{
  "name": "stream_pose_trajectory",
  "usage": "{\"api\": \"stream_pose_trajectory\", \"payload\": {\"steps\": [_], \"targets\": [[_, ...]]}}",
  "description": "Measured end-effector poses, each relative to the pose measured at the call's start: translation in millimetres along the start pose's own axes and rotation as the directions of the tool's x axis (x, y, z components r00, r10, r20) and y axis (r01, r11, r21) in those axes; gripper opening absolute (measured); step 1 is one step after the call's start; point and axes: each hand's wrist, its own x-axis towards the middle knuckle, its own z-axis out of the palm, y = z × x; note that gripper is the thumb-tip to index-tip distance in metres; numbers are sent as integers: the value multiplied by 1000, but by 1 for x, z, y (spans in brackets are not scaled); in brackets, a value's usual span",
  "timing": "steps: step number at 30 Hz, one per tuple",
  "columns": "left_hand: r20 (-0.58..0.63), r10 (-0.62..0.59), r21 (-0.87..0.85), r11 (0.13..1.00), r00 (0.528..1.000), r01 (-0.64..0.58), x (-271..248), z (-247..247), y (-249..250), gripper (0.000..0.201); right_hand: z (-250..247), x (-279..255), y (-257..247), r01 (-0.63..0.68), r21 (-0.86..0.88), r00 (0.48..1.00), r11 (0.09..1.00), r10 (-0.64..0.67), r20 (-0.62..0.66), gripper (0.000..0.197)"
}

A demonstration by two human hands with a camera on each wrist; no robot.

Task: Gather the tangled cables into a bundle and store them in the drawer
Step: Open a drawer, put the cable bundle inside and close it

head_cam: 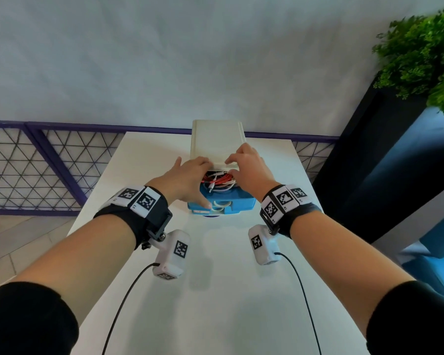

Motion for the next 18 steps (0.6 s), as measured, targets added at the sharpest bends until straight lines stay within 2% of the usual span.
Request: {"api": "stream_pose_trajectory", "payload": {"steps": [3,5,10,13,18], "targets": [[-104,18,-29,999,994,-21,4,2,-1,86,8,3,6,-4,-9,1000,1000,4,16,25],[-188,6,-51,999,982,-16,7,3,-1,69,13,5,8,-4,29,1000,1000,5,-24,20],[-442,3,75,997,897,33,20,19,8,30,17,4,13,-4,96,996,995,12,-85,18],[-518,8,82,996,855,41,27,24,10,24,22,2,15,9,91,993,996,2,-120,22],[-503,4,62,998,864,31,27,21,10,24,25,0,11,1,43,989,999,6,-146,28]]}}
